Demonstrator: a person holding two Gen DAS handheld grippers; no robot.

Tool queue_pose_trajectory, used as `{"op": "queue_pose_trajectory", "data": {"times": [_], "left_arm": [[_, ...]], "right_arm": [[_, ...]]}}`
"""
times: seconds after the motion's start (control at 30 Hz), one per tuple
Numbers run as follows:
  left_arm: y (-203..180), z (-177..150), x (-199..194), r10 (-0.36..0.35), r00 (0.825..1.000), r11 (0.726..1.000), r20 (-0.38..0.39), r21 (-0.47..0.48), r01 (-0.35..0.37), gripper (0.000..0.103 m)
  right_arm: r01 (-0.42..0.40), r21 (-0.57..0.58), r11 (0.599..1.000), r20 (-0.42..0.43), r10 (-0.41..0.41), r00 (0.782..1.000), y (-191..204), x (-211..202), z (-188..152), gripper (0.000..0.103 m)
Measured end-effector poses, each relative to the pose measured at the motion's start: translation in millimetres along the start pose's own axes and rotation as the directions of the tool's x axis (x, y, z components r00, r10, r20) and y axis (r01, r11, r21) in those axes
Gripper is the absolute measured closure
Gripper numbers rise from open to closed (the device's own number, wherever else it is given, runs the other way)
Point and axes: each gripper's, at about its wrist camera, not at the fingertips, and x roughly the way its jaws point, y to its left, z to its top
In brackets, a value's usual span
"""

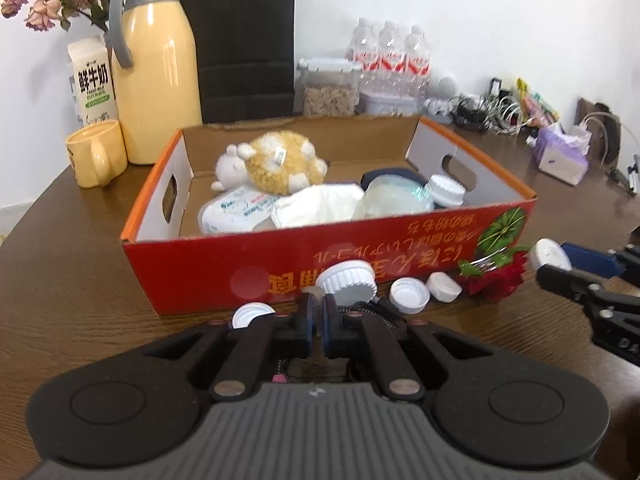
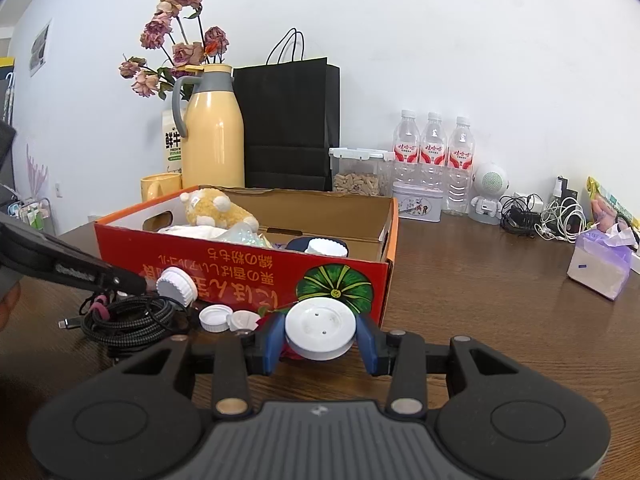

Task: Organize objects
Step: 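Carry both white caps into the red box and open both grippers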

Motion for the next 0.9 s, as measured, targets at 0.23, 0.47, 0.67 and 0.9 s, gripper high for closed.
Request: {"op": "queue_pose_trajectory", "data": {"times": [0.23, 0.47, 0.67, 0.9], "left_arm": [[10, 15, -29, -0.009, 0.995, 1.0, 0.097, -0.008, 0.01, 0.098], [21, 39, -37, -0.003, 0.981, 0.999, 0.193, -0.035, 0.01, 0.098], [28, 53, -23, -0.001, 0.975, 0.997, 0.223, -0.075, 0.018, 0.098], [34, 67, 1, -0.004, 0.97, 0.994, 0.245, -0.104, 0.031, 0.098]], "right_arm": [[-0.005, 0.001, 1.0, 0.01, 0.005, 1.0, 1, -1, 2, 0.065], [-0.034, -0.003, 0.999, 0.064, 0.034, 0.997, 10, -5, 21, 0.065], [-0.04, -0.052, 0.998, 0.13, 0.047, 0.99, 23, 5, 53, 0.065], [-0.061, -0.075, 0.995, 0.153, 0.072, 0.986, 32, 38, 89, 0.065]]}}
